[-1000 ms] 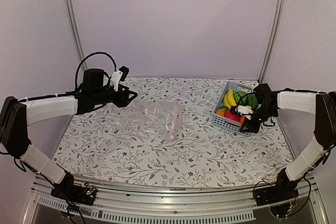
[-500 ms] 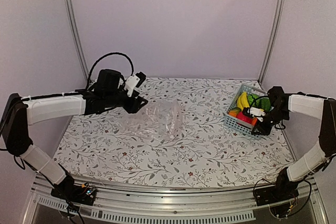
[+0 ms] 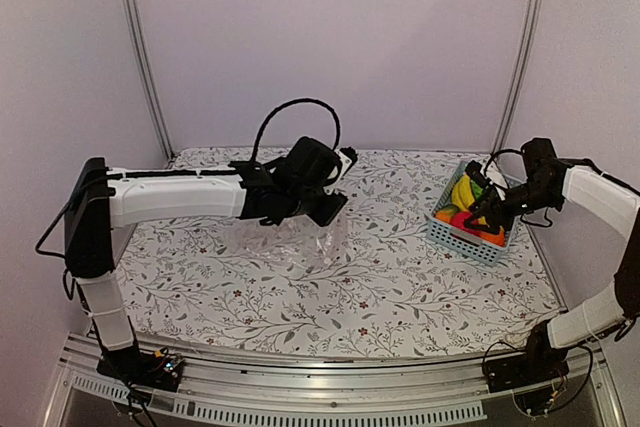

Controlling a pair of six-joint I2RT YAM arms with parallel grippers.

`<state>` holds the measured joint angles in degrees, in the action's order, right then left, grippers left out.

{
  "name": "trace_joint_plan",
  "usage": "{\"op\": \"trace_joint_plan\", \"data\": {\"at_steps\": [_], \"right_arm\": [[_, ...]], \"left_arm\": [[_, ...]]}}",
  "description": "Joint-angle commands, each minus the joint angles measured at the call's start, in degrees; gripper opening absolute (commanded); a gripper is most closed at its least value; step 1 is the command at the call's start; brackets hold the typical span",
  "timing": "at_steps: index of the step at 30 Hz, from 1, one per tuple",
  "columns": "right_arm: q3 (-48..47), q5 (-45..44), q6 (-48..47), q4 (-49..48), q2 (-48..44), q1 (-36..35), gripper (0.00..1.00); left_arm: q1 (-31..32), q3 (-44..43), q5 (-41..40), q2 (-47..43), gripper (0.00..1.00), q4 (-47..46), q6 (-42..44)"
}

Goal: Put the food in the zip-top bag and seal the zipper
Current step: Move the bin to the corner of the board, then pick up the zipper food storage bag at the center of the board.

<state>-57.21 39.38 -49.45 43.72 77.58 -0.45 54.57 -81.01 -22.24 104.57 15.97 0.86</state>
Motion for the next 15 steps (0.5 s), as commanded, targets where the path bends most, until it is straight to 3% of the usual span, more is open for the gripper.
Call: {"op": "trace_joint_plan", "data": {"at_steps": [1, 7, 15], "right_arm": [[0.95, 1.77, 9.37, -10.38, 0.33, -0.86, 0.56], [3.86, -1.9, 19.82, -20.42, -0.11, -2.34, 0.59], [6.21, -0.83, 21.29, -21.75, -2.95, -3.05, 0.61]], "left_arm": [[5.86, -11.73, -15.02, 8.97, 0.57, 11.13, -8.41], [9.27, -31.67, -24.29, 21.74, 0.54, 26.28, -18.02], [10.34, -48.06, -27.84, 35.03, 0.54, 39.47, -17.12]]}}
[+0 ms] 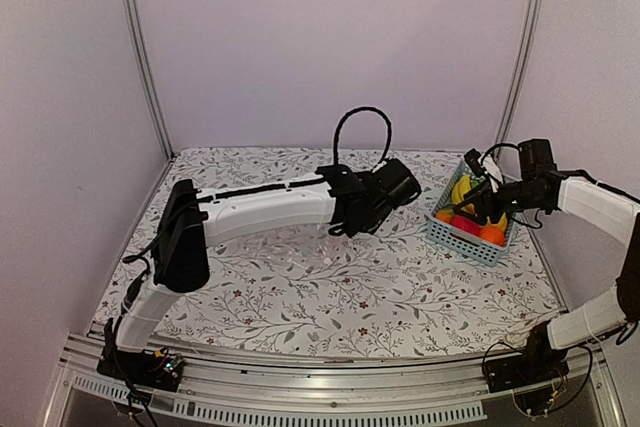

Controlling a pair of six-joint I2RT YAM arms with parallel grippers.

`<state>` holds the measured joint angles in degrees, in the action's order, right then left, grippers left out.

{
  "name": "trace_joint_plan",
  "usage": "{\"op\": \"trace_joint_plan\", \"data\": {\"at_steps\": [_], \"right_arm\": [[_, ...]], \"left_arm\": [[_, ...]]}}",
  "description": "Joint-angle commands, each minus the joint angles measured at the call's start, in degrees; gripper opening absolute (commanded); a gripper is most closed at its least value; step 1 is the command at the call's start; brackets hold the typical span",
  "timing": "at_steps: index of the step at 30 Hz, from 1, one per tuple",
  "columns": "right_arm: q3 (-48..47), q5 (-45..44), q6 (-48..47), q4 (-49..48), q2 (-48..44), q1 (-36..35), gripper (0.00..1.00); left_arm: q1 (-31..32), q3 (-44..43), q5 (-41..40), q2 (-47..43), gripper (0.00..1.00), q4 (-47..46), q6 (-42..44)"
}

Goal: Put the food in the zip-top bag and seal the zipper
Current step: Pick up the zipper food storage bag at the center of the board.

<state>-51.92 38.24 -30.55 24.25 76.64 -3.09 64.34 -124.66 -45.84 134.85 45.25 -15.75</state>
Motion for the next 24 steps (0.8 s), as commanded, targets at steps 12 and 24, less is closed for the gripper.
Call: {"op": "trace_joint_plan", "data": {"at_steps": [12, 24], "right_arm": [[0.78, 2.23, 1.81, -0.55, -0.47, -0.5, 0.66], [0.59, 2.29, 1.54, -0.08, 0.5, -0.49, 0.67]], "left_arm": [[-1.27, -4.27, -9.71, 9.53, 0.49, 15.18, -2.29], [-4.3, -1.93, -10.75, 6.92, 0.08, 15.57, -2.57]]}}
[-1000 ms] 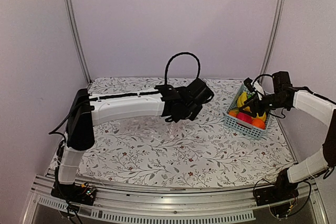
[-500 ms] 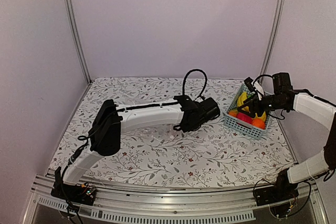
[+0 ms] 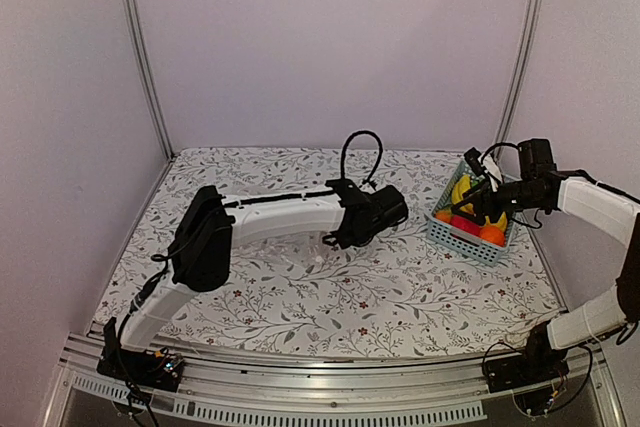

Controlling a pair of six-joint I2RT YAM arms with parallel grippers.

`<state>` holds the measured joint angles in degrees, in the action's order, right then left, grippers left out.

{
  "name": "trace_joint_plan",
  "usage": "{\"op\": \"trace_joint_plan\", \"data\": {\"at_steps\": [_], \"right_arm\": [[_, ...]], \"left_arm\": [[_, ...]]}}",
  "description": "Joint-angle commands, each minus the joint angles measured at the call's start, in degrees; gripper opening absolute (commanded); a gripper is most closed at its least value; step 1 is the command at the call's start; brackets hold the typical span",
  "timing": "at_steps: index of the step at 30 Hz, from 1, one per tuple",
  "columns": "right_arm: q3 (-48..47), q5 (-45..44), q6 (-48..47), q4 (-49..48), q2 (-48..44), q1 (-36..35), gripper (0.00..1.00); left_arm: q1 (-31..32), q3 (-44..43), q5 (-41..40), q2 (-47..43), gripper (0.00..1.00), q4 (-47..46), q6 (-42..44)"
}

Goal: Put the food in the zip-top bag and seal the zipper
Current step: Pick up the zipper food storage bag at the center of the board, then pass from the left arm to the right

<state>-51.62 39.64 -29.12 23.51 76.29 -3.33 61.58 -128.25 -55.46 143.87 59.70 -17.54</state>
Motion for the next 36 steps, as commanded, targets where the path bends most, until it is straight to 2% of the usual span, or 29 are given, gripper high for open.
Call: {"op": "trace_joint_plan", "data": {"at_steps": [1, 4, 7, 13, 18, 20, 26, 32, 36], "right_arm": [[0.29, 0.99, 0.12, 0.66, 0.8, -0.22, 0.67], [0.24, 1.14, 0.12, 0.66, 0.94, -0.21, 0.67], [0.12, 1.46, 0.21, 0.66, 1.04, -0.26, 0.67], [-1.66, 3.61, 1.16, 0.95, 1.82, -0.46, 0.67], [-10.57, 6.25, 4.03, 4.79, 6.25, -4.12, 0.67], [-15.0, 7.92, 6.05, 6.23, 9.13, -5.4, 0.67], [-25.56, 12.94, 13.69, 6.92, 17.29, -10.09, 0.67], [-31.83, 13.46, 19.27, 6.68, 23.7, -15.63, 0.69], [-35.43, 13.61, 23.91, 7.62, 28.49, -16.47, 0.69]], "left_arm": [[-1.68, 1.94, -1.1, -2.63, 0.05, 1.12, -0.87], [-1.97, 2.84, -1.0, -4.47, 0.0, 0.84, -0.69], [-1.81, 4.19, 0.32, -6.98, 0.0, -1.07, 0.09], [-1.49, 10.79, 4.87, -14.99, 0.0, -11.73, 2.34], [-1.32, 22.11, 9.65, -23.63, 0.0, -28.96, 5.54], [-1.27, 24.58, 10.33, -25.72, 0.0, -33.2, 5.91], [-0.44, 26.18, 10.78, -27.62, 0.0, -39.08, 6.79], [1.05, 28.73, 11.63, -29.26, 0.0, -45.33, 8.51], [1.76, 29.05, 11.73, -29.31, 0.0, -46.15, 8.33]]}}
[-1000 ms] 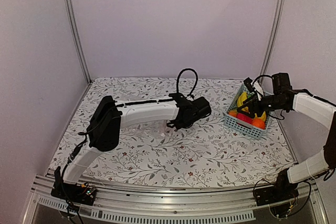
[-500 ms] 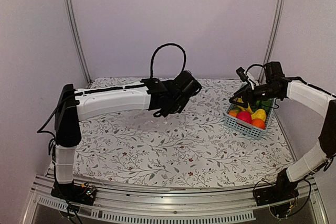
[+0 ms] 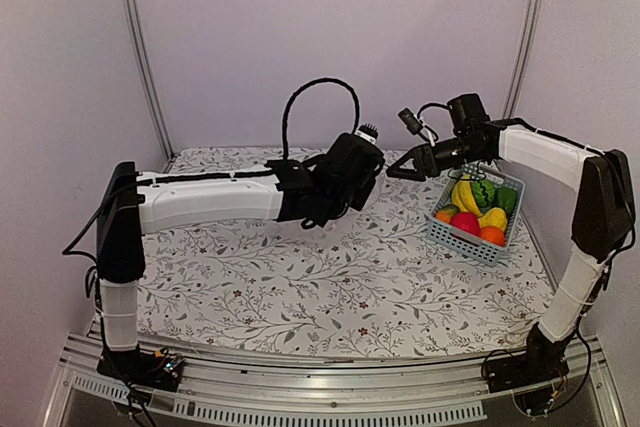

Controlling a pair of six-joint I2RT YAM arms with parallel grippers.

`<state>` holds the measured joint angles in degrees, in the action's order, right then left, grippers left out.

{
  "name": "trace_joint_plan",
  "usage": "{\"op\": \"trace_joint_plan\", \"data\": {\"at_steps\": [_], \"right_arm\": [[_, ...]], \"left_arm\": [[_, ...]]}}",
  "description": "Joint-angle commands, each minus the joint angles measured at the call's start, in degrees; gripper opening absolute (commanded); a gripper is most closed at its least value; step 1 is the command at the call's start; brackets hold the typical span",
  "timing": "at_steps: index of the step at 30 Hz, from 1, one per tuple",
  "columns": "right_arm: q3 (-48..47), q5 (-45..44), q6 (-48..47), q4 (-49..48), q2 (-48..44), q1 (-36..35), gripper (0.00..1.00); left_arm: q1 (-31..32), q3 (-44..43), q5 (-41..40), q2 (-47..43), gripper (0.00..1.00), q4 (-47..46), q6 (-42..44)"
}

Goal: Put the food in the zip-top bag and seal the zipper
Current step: Pass from the left arm to the right

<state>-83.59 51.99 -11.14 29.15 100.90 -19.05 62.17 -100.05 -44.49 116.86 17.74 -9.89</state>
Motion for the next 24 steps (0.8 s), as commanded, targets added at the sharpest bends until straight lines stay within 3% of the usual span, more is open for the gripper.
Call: {"op": "trace_joint_plan", "data": {"at_steps": [1, 7, 13, 15, 20, 22, 24], "right_arm": [[-4.15, 1.21, 6.44, 2.39, 5.46, -0.99, 0.69], [-5.6, 0.98, 8.37, 1.93, 9.7, -2.75, 0.68], [-8.03, 1.04, 10.78, 1.48, 13.52, -2.77, 0.58], [-8.89, 1.77, 10.78, 1.92, 15.02, -2.77, 0.49], [-8.27, 3.27, 13.21, 0.29, 14.81, -2.75, 0.12], [-6.91, 1.94, 13.56, -1.49, 12.94, -2.8, 0.07], [-5.22, -0.16, 14.25, -3.17, 10.76, -2.75, 0.01]], "left_arm": [[1.39, 0.95, 0.88, -2.27, 0.0, -4.3, 0.58], [2.57, 1.5, 0.86, -2.21, 0.0, -4.81, 0.26], [3.32, 2.89, 0.23, -3.08, 0.0, -4.86, -0.39], [3.39, 3.46, 0.11, -3.38, 0.0, -4.8, -0.51], [3.31, 3.83, 0.62, -2.57, 0.0, -4.05, -0.66], [3.31, 3.3, 1.76, -1.76, 0.0, -3.34, -1.62], [3.35, 3.32, 3.16, -1.08, 0.1, -3.27, -3.19]]}}
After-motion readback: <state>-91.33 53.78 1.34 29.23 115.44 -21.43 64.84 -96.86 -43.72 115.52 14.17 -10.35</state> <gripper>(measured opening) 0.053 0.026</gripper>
